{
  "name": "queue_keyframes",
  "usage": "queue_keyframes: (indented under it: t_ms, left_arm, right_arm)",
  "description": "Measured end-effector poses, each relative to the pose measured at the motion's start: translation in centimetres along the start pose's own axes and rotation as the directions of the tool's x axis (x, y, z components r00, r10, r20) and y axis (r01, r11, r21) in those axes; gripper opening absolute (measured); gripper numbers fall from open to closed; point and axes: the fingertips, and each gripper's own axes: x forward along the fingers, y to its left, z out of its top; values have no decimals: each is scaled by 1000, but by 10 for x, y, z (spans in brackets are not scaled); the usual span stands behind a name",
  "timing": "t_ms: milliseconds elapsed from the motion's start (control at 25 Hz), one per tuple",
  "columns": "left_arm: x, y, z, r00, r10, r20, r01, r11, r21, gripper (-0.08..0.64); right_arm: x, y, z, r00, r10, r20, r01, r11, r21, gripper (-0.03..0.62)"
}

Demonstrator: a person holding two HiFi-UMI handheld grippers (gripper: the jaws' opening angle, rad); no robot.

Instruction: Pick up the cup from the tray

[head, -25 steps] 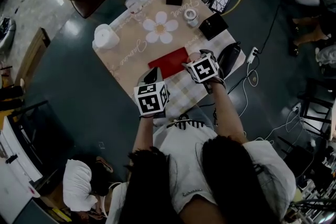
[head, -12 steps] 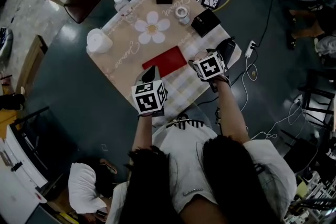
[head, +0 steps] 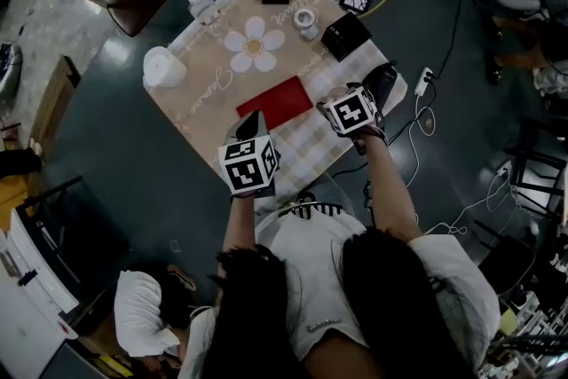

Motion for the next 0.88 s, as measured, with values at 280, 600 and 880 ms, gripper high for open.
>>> queue_keyframes:
  t_ms: [280, 600, 880]
  left_arm:
    - [-3, -8, 4, 998, -53, 34, 53, 999, 5, 5]
    - [-6, -9, 5, 997, -60, 44, 60, 998, 13, 5]
    - [-11, -10, 8, 996, -61, 62, 60, 998, 13, 5]
  right_arm:
    - [1, 4, -2, 999, 47, 17, -48, 998, 45, 405]
    - [-17, -1, 8, 997, 15, 76, -19, 998, 56, 406]
    - [-58, -14, 33, 967, -41, 253, 13, 993, 114, 405]
